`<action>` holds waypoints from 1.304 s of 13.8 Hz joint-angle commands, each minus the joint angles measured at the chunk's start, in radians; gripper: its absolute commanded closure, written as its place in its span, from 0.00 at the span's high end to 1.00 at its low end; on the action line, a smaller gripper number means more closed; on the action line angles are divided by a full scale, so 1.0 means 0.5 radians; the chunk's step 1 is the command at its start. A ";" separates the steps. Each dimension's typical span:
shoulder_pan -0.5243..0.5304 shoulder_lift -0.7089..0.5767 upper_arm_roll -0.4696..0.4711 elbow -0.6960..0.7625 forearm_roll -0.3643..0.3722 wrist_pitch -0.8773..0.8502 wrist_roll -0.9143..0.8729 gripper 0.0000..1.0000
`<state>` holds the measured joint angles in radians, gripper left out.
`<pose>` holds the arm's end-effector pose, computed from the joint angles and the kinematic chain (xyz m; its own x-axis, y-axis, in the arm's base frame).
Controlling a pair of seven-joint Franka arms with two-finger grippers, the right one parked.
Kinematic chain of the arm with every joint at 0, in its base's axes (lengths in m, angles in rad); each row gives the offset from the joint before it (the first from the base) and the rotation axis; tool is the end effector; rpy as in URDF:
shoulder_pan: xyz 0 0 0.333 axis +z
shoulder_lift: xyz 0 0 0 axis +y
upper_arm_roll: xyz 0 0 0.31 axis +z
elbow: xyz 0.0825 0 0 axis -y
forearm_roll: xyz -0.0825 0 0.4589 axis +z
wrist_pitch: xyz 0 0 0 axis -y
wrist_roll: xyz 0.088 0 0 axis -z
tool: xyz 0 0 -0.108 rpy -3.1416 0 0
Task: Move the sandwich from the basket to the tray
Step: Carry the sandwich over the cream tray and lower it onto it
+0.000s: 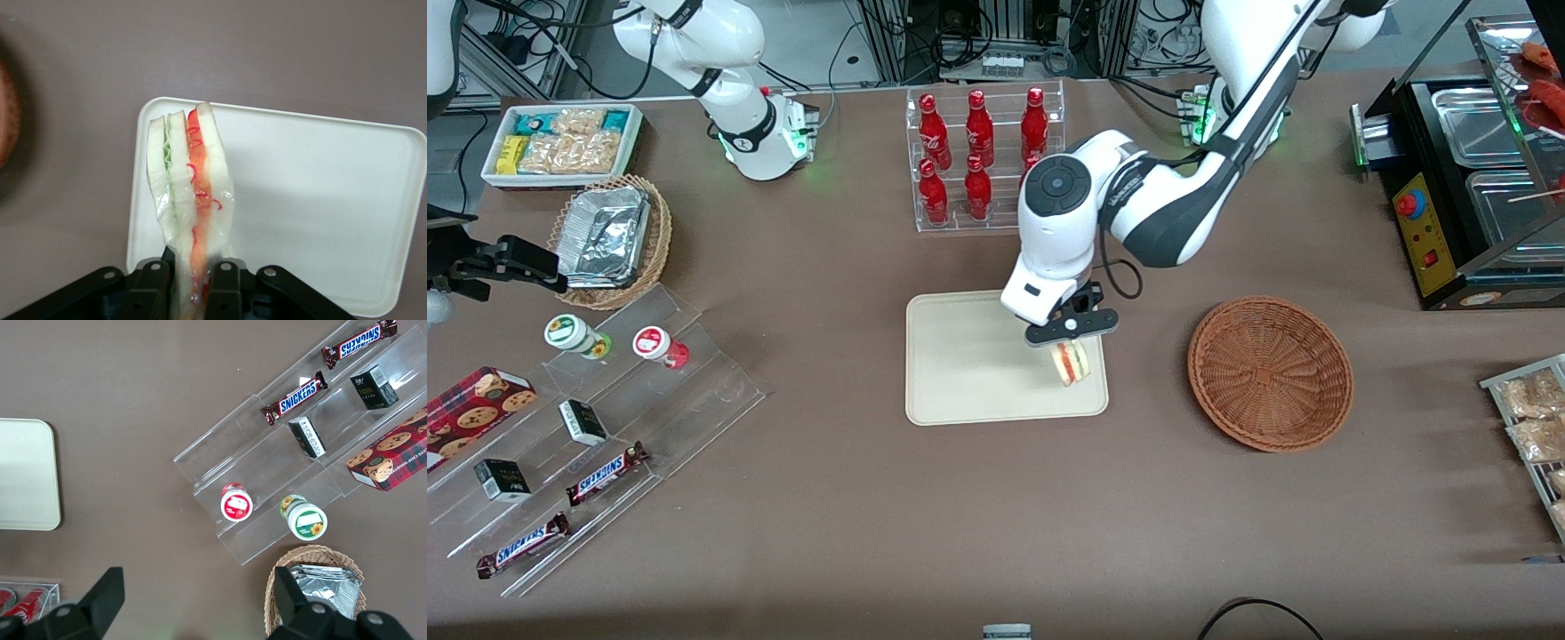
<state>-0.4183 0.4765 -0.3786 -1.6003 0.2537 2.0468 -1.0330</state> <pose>0.5489 -0.5007 0.3307 0.9862 0.1577 0.0509 0.1590 -0.9870 -0.0234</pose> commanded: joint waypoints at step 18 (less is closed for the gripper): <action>-0.277 0.501 0.015 0.117 0.388 0.456 0.069 0.31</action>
<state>-0.5429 0.7075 -0.3790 -1.5777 0.4285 2.2756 -0.9870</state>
